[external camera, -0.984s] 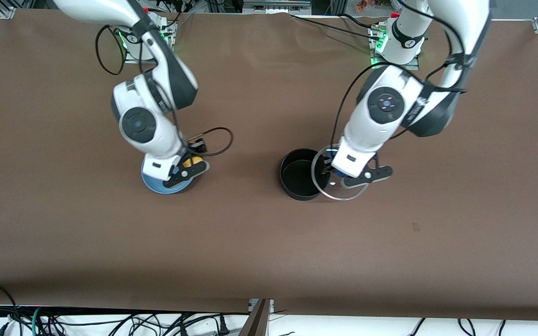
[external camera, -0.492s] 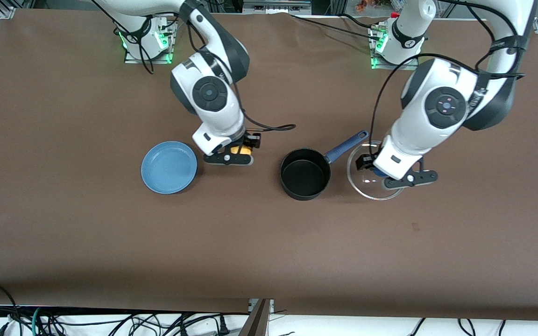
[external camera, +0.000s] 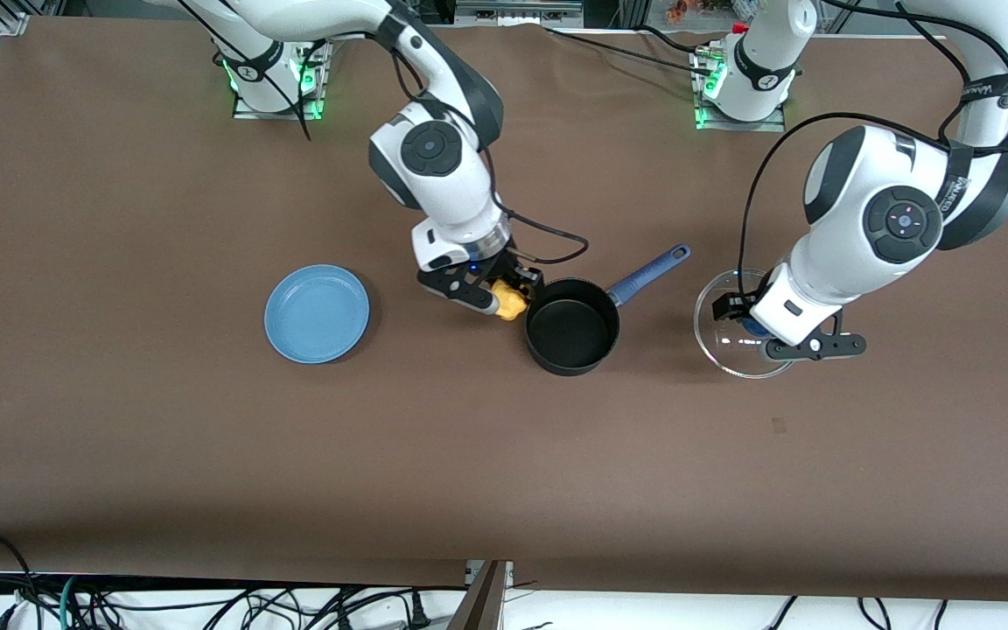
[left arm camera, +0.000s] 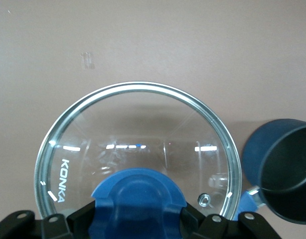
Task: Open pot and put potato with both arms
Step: 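Carry the potato over the saucepan while the left gripper moves the lid aside, then release the potato into the saucepan while the left gripper lowers the lid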
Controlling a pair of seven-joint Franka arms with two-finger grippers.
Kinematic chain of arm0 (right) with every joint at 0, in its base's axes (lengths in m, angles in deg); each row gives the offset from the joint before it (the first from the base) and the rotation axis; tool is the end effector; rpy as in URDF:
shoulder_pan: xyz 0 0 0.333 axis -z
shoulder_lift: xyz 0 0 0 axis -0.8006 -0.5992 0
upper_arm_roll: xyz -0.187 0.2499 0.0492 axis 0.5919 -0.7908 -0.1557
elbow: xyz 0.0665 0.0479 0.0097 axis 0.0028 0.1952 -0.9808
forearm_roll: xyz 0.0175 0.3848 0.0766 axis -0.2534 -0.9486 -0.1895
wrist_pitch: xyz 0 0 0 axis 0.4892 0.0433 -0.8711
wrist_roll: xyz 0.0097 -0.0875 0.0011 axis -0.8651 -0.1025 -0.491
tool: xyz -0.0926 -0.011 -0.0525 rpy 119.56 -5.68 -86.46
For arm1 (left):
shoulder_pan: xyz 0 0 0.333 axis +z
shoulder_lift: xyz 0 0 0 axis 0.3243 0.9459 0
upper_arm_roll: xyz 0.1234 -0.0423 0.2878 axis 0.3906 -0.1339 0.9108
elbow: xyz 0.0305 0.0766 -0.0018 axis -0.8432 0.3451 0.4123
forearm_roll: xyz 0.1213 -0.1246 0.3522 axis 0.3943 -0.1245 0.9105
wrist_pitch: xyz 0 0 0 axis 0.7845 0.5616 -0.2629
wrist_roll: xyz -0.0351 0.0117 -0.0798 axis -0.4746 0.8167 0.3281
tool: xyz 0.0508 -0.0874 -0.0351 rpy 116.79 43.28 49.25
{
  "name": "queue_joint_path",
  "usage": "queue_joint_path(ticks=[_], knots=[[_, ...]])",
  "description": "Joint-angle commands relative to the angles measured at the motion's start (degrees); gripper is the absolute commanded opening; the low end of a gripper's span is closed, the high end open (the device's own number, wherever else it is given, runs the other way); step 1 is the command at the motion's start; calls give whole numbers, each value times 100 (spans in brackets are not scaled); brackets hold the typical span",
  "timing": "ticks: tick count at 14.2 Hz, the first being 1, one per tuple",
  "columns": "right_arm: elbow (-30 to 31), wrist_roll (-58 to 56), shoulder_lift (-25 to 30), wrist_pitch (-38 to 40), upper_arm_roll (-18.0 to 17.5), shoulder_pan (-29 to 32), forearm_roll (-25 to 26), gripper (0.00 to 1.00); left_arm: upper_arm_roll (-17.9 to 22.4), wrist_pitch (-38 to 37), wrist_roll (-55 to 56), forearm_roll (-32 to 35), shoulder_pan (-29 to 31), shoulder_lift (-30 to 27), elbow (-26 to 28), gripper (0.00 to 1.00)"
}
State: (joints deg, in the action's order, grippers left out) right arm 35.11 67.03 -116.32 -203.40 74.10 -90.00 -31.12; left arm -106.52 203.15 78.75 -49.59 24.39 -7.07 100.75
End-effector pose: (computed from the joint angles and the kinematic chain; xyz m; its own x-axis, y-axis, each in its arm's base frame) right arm 0.5271 0.5123 0.3400 0.8686 -0.4953 -0.0159 -0.4766 -0.8261 -0.3007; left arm 0.6129 -0.1325 0.3940 0.9958 0.0590 -0.0695 0.0589 -0.9983 -0.0042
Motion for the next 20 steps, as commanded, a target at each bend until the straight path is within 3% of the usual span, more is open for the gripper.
queue_joint_path(ticks=[1,4,6,14,20], knots=[[-512,558,-470,-278,18,-220,-41,32,-31,640,-696,-224,349,-474,816,49],[-610,866,-700,-682,27,-370,-33,32,-31,1694,-1075,-233,666,-607,1703,49],[-618,954,-822,-884,27,-388,-33,32,-31,2083,-1504,-233,920,-589,2004,49],[-618,1218,-1087,-1483,53,-476,-6,33,-22,2128,-2007,-242,1484,-185,2023,50],[-610,1236,-1271,-1571,79,-572,20,34,-13,2638,-1999,-242,1616,218,2216,50]])
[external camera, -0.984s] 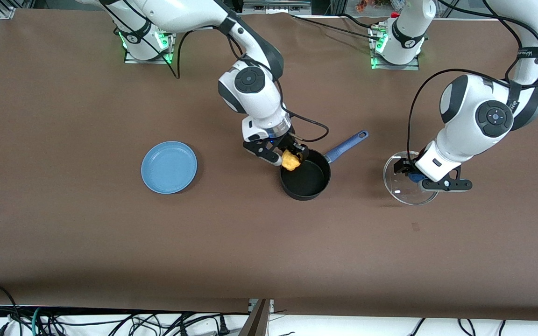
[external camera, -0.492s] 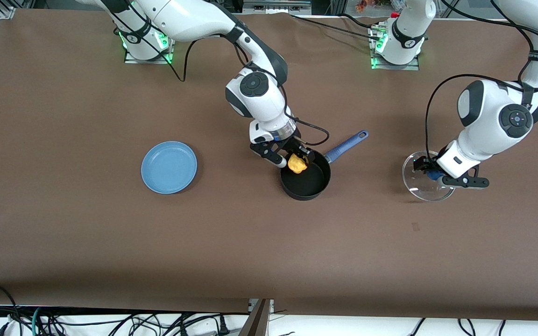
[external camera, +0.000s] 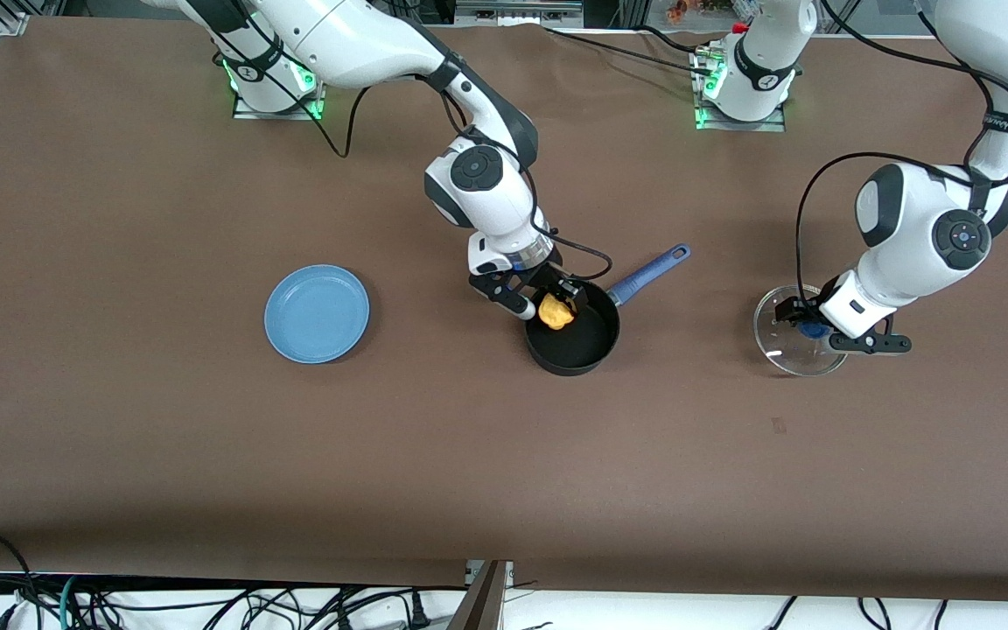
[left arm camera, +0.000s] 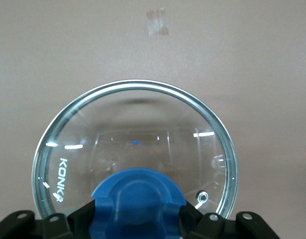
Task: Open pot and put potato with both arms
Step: 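Release the potato into the saucepan while the left gripper lowers the lid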
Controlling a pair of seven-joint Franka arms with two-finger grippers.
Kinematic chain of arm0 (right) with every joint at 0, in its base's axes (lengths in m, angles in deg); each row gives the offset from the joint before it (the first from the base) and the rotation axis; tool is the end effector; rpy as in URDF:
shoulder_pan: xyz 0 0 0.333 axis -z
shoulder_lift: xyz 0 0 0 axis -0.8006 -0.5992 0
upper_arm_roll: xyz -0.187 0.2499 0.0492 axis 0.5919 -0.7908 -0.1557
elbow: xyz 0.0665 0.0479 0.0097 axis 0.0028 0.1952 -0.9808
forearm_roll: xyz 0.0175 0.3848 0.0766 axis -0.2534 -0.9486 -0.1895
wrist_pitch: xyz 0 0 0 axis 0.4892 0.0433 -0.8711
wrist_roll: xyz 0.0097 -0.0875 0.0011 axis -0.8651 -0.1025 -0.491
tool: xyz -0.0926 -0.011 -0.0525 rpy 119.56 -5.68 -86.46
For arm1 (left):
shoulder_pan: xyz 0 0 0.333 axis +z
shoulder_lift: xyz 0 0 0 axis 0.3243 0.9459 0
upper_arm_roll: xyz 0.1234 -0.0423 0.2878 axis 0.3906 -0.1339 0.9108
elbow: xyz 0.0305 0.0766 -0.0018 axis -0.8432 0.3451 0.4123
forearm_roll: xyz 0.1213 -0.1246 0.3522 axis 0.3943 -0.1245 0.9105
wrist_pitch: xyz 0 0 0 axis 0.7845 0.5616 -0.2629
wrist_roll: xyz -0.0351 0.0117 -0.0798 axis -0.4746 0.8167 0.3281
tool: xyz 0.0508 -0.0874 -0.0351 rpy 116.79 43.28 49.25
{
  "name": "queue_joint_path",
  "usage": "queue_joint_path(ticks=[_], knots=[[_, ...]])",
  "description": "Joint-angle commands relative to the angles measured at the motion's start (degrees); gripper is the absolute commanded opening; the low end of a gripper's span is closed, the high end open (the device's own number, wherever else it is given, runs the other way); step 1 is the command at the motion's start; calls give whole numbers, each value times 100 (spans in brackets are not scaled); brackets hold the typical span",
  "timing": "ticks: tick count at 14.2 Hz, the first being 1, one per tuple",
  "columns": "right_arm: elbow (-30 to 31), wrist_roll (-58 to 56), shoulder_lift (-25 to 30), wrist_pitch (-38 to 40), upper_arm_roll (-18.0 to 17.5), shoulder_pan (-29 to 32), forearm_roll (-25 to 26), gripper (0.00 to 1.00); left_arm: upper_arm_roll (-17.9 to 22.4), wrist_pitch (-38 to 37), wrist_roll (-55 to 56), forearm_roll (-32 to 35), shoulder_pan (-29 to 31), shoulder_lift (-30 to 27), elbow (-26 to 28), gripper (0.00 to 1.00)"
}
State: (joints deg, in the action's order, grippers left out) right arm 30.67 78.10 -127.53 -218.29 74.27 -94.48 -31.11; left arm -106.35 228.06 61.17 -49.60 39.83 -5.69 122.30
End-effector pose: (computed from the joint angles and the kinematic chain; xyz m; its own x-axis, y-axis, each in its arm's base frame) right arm 0.5110 0.5676 0.2622 0.7914 -0.6062 -0.0790 -0.5770 -0.6979 -0.4242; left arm 0.5663 0.0164 0.2552 0.9995 -0.0019 -0.0300 -0.0005 -0.9989 0.0476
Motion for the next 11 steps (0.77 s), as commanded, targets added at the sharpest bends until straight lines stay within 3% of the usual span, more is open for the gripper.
queue_joint_path(ticks=[1,3,4,5,9,11], knots=[[-165,120,-176,-91,62,-125,20,34,-31,182,-241,-232,71,143,60,50],[-165,129,-203,-135,62,-186,28,40,-22,288,-241,-223,106,239,60,50],[-165,120,-211,-144,71,-186,28,66,-13,331,-241,-205,124,283,69,50],[-174,94,-203,-144,80,-177,46,100,-13,375,-241,-197,133,293,69,50],[-174,-38,60,66,124,33,46,100,-13,376,-241,-170,168,301,60,56],[-183,-300,262,539,115,200,20,100,4,385,-241,-144,168,310,60,65]])
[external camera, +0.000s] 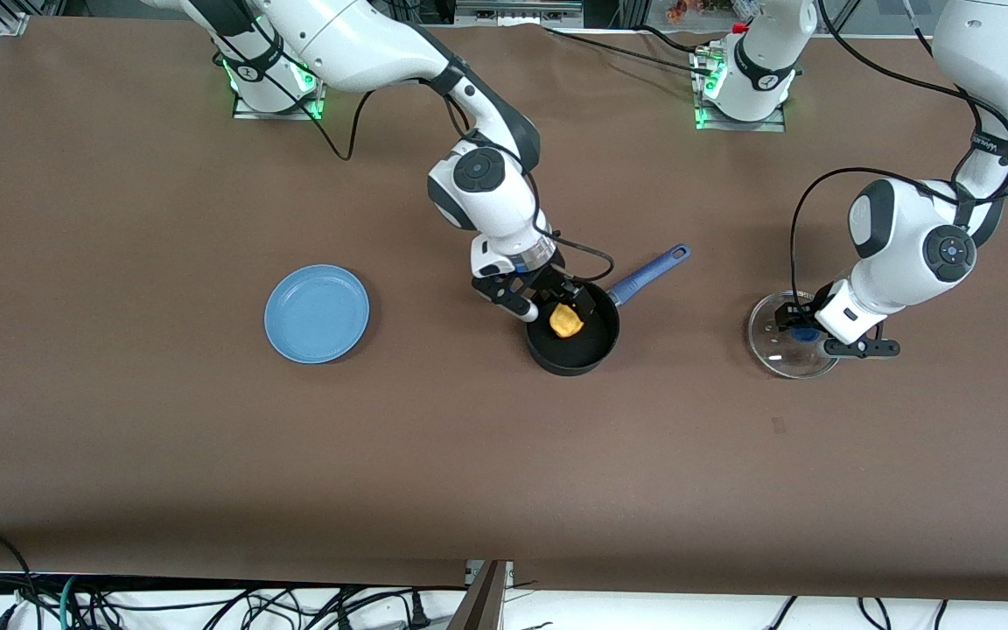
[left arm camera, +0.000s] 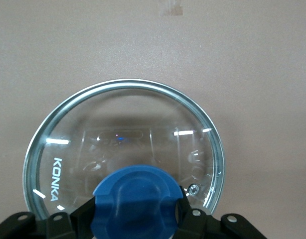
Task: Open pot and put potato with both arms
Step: 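Release the potato into the saucepan while the left gripper lowers the lid, then open the left gripper off the lid and raise both grippers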
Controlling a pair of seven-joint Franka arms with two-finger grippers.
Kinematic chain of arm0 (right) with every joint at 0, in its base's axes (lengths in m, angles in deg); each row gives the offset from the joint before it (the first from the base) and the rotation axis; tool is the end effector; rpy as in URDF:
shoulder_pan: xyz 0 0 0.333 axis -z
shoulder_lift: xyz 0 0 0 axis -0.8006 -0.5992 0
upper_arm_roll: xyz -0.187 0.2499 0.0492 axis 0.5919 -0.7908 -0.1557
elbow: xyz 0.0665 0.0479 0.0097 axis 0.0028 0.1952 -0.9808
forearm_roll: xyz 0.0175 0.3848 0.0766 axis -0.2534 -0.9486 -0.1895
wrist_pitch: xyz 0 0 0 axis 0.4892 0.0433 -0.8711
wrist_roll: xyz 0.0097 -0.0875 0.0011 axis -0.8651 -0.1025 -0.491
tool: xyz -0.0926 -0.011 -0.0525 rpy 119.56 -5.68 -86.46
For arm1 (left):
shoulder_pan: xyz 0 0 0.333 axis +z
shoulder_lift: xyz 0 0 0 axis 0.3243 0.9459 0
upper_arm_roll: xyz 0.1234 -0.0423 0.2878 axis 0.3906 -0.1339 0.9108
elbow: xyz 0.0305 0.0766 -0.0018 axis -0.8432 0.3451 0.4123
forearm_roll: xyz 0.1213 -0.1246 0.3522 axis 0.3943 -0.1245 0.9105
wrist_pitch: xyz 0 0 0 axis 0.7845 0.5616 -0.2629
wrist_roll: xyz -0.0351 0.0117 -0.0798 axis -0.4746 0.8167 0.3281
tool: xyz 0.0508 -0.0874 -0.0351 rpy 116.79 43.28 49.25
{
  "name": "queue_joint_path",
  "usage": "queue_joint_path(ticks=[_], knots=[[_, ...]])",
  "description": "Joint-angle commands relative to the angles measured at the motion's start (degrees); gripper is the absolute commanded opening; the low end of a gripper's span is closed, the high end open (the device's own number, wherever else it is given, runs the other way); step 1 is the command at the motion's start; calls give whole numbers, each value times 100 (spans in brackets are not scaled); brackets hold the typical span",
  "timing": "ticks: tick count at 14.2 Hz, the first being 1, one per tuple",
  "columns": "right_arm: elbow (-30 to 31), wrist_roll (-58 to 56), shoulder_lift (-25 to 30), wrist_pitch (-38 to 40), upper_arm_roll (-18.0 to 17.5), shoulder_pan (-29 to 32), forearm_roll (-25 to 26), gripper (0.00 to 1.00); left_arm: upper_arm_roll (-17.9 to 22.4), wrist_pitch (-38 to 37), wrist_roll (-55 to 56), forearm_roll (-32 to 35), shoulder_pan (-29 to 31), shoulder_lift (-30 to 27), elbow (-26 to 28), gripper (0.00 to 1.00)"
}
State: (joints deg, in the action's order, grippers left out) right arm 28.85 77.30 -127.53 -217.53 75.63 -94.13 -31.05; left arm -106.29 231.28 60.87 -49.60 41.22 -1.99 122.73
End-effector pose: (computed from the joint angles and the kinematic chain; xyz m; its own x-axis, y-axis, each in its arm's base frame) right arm 0.5297 0.5588 0.2744 0.7866 -0.6151 -0.0537 -0.5718 -0.6929 -0.4392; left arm 0.5636 0.0282 0.2225 0.9989 0.0197 -0.0414 0.0227 -0.9971 0.0722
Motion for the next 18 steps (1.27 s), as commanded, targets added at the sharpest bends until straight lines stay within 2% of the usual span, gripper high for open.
queue_joint_path(ticks=[1,2,5,9,11,15,18], knots=[[-2,-474,419,814,-12,244,14,100,8,62,-220,-135,29,-60,9,68],[7,-808,604,1226,-21,376,5,100,17,62,-220,-135,29,-60,0,76],[7,-1923,1096,2475,-21,797,-13,100,8,62,-220,-135,65,-69,-17,83],[-2,-3942,1641,4065,5,1447,-30,100,8,-26,-194,-135,65,-296,-96,83],[-19,-5112,1878,4830,23,1817,5,100,-10,-297,-167,-135,65,-446,-280,84],[-765,-6722,2134,6299,75,2607,40,100,-54,-1517,-167,-135,47,-499,-1271,84],[-819,-7665,2581,6591,207,3047,110,100,-80,-2064,-158,-144,-15,-499,-1827,84]])
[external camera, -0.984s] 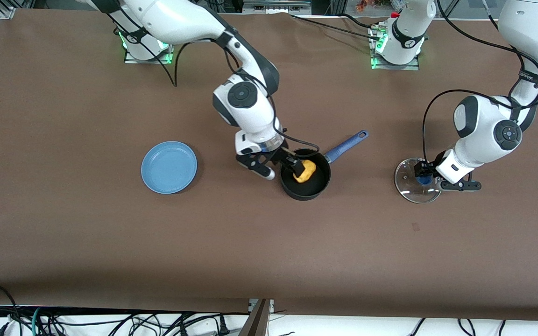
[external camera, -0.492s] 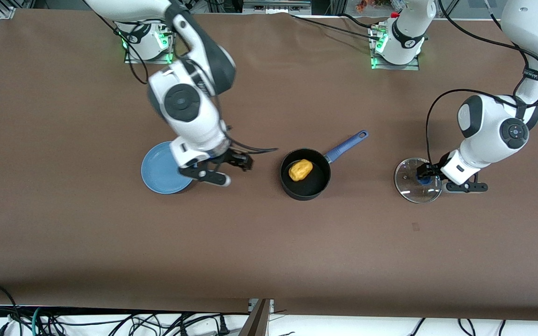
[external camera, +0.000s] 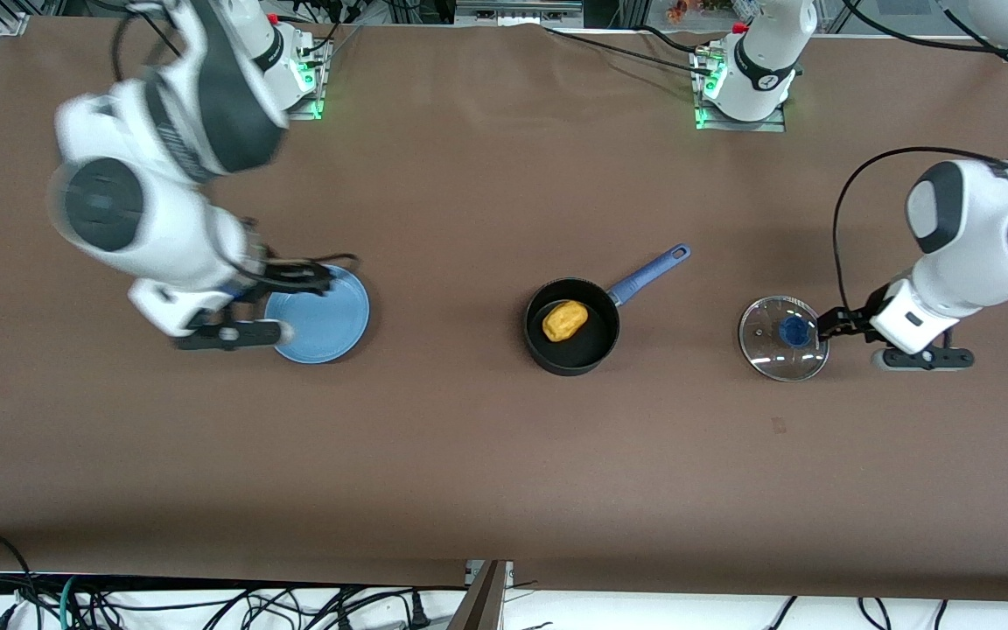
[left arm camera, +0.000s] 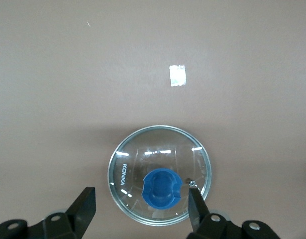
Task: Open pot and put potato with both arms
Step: 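Open the left gripper off the lid and raise both grippers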
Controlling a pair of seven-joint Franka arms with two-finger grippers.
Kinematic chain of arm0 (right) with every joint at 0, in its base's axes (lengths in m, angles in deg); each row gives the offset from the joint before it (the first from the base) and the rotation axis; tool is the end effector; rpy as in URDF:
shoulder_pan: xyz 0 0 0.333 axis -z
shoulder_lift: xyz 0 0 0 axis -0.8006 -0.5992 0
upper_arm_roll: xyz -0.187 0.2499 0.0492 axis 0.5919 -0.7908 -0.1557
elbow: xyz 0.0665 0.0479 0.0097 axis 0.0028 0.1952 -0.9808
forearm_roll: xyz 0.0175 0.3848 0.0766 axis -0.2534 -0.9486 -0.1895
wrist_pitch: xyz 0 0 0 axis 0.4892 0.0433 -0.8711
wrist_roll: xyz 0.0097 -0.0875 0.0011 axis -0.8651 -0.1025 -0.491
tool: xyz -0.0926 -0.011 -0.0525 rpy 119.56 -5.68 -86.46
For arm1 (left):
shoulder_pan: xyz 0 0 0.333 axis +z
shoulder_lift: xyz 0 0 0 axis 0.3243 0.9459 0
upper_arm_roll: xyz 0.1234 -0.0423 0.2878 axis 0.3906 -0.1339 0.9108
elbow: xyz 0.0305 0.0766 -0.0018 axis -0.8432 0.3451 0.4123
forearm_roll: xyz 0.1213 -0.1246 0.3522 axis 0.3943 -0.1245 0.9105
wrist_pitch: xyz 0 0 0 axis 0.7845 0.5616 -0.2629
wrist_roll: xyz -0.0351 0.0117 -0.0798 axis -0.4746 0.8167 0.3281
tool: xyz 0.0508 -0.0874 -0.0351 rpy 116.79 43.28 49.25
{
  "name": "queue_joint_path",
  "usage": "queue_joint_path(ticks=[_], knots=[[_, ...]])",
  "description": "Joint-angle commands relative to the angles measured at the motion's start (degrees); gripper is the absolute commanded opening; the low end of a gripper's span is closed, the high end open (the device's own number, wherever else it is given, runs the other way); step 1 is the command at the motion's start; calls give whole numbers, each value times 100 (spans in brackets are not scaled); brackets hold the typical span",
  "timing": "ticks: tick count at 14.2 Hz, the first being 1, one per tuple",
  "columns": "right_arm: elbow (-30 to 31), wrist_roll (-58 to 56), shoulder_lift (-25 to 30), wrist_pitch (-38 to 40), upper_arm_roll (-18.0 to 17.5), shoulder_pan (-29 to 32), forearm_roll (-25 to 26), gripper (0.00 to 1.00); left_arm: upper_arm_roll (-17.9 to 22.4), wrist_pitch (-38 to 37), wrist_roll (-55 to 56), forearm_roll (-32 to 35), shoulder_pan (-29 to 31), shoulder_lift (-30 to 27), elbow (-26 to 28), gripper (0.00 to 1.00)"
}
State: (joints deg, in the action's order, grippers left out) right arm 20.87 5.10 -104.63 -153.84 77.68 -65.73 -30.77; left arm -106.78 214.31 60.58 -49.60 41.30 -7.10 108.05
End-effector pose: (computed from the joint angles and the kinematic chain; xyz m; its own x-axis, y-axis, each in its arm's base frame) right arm 0.6361 0.1950 0.5189 0.9836 0.1205 -0.1341 0.1185 -0.9927 -0.0231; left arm 0.6165 0.0419 0.3534 0.9997 0.0235 0.0016 0.0235 -0.9994 0.0260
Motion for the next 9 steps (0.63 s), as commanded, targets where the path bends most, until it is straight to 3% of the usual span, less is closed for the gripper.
queue_joint_path(ticks=[1,6,9], knots=[[14,-437,433,214,3,278,151,100,-101,-446,-130,-144,-22,20,-508,84],[620,-482,1321,196,3,823,214,100,-137,-895,-95,-144,-75,29,-975,84],[840,-551,1638,118,12,1087,257,100,-137,-1587,-16,-144,-224,72,-1606,84]])
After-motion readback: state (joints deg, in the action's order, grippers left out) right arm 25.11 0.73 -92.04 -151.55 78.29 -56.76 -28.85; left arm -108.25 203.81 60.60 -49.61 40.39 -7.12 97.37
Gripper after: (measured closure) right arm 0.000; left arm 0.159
